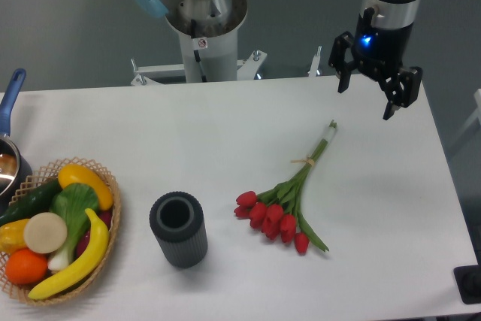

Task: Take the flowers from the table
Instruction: 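Move the open gripper down toward the tied stems of the red tulips, then lower the gripper around the tulip stems and close it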

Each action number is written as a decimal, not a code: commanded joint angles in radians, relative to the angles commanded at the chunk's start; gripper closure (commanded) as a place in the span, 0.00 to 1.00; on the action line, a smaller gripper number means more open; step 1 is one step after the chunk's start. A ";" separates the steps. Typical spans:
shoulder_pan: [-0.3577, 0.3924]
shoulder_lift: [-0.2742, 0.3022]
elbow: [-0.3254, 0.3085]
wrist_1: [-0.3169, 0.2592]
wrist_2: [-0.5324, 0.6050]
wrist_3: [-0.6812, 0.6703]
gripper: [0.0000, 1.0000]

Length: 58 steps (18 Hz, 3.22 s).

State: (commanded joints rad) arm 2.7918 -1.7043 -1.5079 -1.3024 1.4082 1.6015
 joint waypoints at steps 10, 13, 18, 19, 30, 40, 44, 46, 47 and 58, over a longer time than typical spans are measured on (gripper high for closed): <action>-0.018 0.006 -0.113 0.064 -0.002 -0.160 0.00; -0.057 -0.026 -0.166 0.138 0.002 -0.229 0.00; -0.066 -0.121 -0.175 0.183 0.006 -0.227 0.00; -0.067 -0.138 -0.176 0.187 0.006 -0.226 0.00; -0.094 -0.244 -0.216 0.222 0.064 -0.215 0.00; -0.103 -0.317 -0.227 0.230 0.066 -0.227 0.00; -0.103 -0.334 -0.252 0.295 0.063 -0.229 0.00; -0.104 -0.336 -0.252 0.298 0.063 -0.229 0.00; -0.104 -0.336 -0.255 0.298 0.063 -0.229 0.00; -0.118 -0.334 -0.275 0.301 0.063 -0.229 0.03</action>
State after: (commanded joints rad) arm 2.6738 -2.0387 -1.7825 -1.0017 1.4711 1.3729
